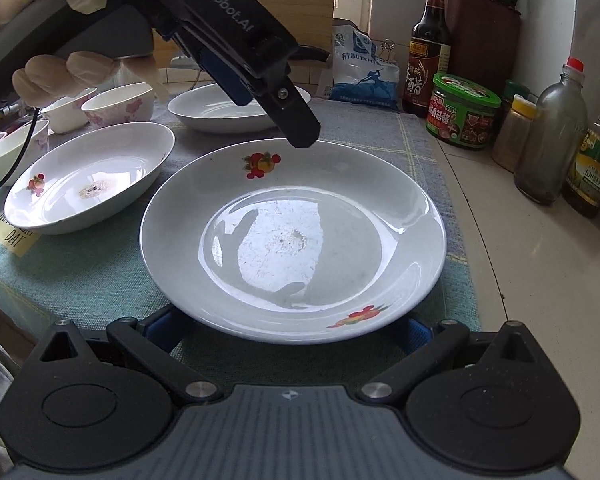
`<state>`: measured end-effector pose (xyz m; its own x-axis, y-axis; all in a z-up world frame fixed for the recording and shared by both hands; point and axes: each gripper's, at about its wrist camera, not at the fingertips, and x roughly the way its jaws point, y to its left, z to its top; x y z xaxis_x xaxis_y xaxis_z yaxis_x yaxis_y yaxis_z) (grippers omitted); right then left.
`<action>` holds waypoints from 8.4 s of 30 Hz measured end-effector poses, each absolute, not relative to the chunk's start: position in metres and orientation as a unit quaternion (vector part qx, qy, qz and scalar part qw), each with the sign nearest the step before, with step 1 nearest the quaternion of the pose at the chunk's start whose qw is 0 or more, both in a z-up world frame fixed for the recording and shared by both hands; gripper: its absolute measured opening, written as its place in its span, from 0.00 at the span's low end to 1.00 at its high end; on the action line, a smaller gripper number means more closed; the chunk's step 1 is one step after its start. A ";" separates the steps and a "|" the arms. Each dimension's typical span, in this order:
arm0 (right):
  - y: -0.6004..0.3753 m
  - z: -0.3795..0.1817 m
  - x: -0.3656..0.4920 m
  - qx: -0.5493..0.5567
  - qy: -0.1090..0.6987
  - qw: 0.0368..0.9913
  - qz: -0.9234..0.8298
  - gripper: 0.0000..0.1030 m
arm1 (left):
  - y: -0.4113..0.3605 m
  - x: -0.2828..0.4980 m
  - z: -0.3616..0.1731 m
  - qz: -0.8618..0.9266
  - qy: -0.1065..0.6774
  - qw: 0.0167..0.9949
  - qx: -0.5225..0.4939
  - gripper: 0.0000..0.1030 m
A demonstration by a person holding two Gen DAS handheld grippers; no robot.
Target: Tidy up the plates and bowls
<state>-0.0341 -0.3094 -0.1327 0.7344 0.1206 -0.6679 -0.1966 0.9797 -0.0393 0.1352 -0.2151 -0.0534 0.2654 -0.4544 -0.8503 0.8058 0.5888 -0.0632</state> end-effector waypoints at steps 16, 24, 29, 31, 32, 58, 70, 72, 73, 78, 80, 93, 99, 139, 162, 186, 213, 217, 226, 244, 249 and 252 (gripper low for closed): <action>-0.313 -0.133 -0.032 -0.061 0.348 0.930 0.103 1.00 | -0.240 0.168 -0.088 -0.432 0.522 0.703 0.213 0.68; -0.312 -0.131 -0.027 -0.063 0.359 0.925 0.102 1.00 | -0.245 0.170 -0.090 -0.437 0.527 0.696 0.218 0.68; -0.312 -0.128 -0.024 -0.072 0.365 0.923 0.100 1.00 | -0.243 0.172 -0.090 -0.437 0.527 0.698 0.208 0.68; -0.313 -0.126 -0.022 -0.077 0.366 0.922 0.100 1.00 | -0.244 0.173 -0.089 -0.437 0.524 0.702 0.206 0.68; -0.314 -0.124 -0.021 -0.079 0.365 0.922 0.100 1.00 | -0.244 0.174 -0.088 -0.436 0.522 0.704 0.205 0.68; -0.361 -0.127 0.036 -0.084 0.365 0.922 0.101 1.00 | -0.281 0.227 -0.096 -0.427 0.491 0.738 0.179 0.68; -0.355 -0.119 0.027 -0.070 0.369 0.924 0.075 1.00 | -0.255 0.208 -0.071 -0.415 0.464 0.765 0.164 0.71; -0.351 -0.115 0.020 -0.066 0.369 0.925 0.064 1.00 | -0.241 0.198 -0.059 -0.413 0.449 0.777 0.158 0.74; -0.348 -0.113 0.017 -0.067 0.369 0.925 0.059 1.00 | -0.233 0.191 -0.053 -0.411 0.438 0.784 0.155 0.79; -0.329 -0.102 -0.003 -0.079 0.364 0.927 0.052 1.00 | -0.188 0.153 -0.027 -0.396 0.388 0.821 0.139 0.87; -0.319 -0.097 -0.010 -0.084 0.359 0.928 0.058 1.00 | -0.168 0.139 -0.020 -0.386 0.378 0.832 0.129 0.91; -0.243 -0.096 -0.019 -0.102 0.343 0.922 0.150 1.00 | -0.058 0.072 -0.031 -0.288 0.381 0.872 0.112 0.91; -0.212 -0.111 -0.018 -0.124 0.352 0.908 0.190 1.00 | -0.025 0.065 -0.037 -0.257 0.398 0.874 0.112 0.91; -0.177 -0.137 0.018 -0.127 0.322 0.892 0.290 1.00 | -0.018 0.171 -0.084 -0.288 0.557 0.768 0.135 0.62; -0.173 -0.135 0.025 -0.135 0.325 0.885 0.304 1.00 | -0.025 0.187 -0.086 -0.311 0.579 0.738 0.152 0.63; -0.229 -0.094 0.022 -0.145 0.311 0.901 0.265 1.00 | -0.092 0.189 -0.045 -0.345 0.540 0.750 0.161 0.63; -0.362 -0.094 0.003 -0.096 0.342 0.927 0.119 1.00 | -0.269 0.203 -0.072 -0.455 0.518 0.692 0.213 0.64; -0.367 -0.097 0.006 -0.094 0.348 0.926 0.114 1.00 | -0.275 0.206 -0.079 -0.458 0.524 0.687 0.210 0.65; -0.370 -0.095 0.009 -0.094 0.354 0.925 0.104 1.00 | -0.278 0.210 -0.086 -0.463 0.526 0.683 0.208 0.65; -0.361 -0.092 0.010 -0.118 0.366 0.920 0.076 1.00 | -0.278 0.211 -0.085 -0.460 0.520 0.690 0.205 0.65; -0.358 -0.091 0.010 -0.119 0.366 0.920 0.073 1.00 | -0.273 0.211 -0.081 -0.454 0.520 0.696 0.200 0.66; -0.356 -0.091 0.009 -0.121 0.365 0.921 0.069 1.00 | -0.269 0.209 -0.078 -0.452 0.515 0.700 0.202 0.66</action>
<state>0.0091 -0.3561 -0.0910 0.7246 0.0396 -0.6881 -0.2154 0.9614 -0.1715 0.2086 -0.2692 -0.0784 0.0619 -0.4252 -0.9030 0.8403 0.5104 -0.1827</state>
